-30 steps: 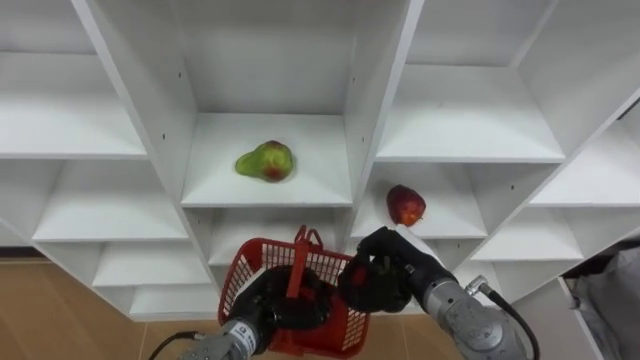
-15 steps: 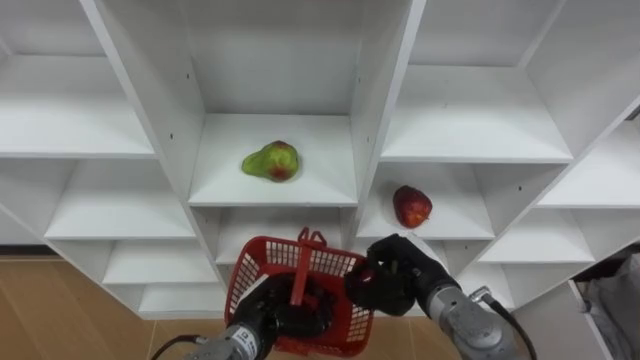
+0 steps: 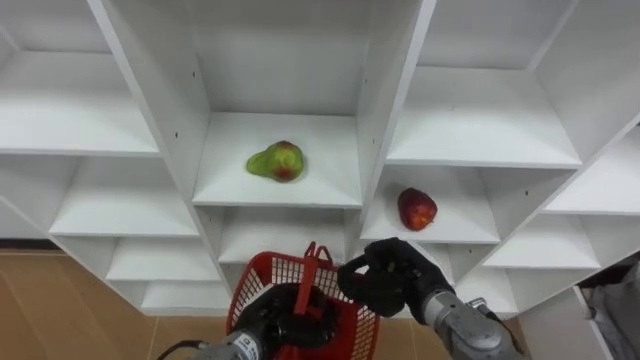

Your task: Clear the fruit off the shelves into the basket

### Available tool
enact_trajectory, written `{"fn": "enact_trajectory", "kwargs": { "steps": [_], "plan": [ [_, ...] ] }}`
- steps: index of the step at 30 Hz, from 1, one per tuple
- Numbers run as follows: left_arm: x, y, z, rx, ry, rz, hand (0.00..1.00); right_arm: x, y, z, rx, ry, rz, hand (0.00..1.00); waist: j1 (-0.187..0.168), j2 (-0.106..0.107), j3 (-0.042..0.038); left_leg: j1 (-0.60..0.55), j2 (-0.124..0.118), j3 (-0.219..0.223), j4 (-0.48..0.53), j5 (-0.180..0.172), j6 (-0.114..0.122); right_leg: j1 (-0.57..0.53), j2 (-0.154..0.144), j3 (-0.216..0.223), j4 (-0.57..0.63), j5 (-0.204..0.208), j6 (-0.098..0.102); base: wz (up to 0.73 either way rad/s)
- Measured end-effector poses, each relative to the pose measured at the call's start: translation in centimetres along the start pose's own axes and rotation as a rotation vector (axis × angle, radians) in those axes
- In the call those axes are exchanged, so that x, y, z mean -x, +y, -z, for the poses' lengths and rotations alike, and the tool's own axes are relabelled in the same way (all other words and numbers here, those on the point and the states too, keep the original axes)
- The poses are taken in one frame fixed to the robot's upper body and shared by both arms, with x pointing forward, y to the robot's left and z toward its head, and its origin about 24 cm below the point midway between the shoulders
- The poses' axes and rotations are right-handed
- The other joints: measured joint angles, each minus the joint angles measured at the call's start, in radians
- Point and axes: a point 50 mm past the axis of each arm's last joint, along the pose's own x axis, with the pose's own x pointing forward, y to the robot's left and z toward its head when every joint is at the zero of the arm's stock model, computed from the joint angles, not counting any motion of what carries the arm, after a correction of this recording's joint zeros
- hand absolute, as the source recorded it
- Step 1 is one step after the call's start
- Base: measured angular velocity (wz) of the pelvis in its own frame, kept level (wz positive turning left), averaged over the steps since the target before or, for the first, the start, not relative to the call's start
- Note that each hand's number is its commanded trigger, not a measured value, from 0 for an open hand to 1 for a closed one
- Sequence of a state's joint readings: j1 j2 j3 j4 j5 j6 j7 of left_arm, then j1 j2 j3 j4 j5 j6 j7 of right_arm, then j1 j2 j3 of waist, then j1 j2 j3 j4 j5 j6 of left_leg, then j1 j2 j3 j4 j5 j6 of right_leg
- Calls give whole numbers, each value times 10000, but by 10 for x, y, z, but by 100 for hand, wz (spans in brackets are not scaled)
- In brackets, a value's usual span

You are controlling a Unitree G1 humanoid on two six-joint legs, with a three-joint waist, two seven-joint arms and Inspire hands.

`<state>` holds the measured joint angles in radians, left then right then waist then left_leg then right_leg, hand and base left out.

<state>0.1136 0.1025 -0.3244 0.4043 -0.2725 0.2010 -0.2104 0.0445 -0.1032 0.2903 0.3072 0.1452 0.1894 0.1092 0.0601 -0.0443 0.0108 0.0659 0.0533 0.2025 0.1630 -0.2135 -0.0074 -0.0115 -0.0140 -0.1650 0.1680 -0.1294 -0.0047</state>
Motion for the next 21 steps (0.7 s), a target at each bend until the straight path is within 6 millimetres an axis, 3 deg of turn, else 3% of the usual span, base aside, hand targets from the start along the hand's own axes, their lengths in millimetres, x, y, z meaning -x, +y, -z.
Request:
{"fn": "enact_trajectory", "kwargs": {
  "steps": [7,21],
  "plan": [
    [-2,-7,3,-97,178,241,100,-6,11,-7,-496,-171,-476,100,10,-9,7,-20,-6,-73,0,0,0,9,-10,-73,-4,0,0,1],
    [-3,-7,6,-34,434,193,100,-9,13,7,-668,466,-31,100,-4,-7,9,-51,-27,-185,31,2,3,31,-31,-144,-14,-1,1,1]
  ]
}}
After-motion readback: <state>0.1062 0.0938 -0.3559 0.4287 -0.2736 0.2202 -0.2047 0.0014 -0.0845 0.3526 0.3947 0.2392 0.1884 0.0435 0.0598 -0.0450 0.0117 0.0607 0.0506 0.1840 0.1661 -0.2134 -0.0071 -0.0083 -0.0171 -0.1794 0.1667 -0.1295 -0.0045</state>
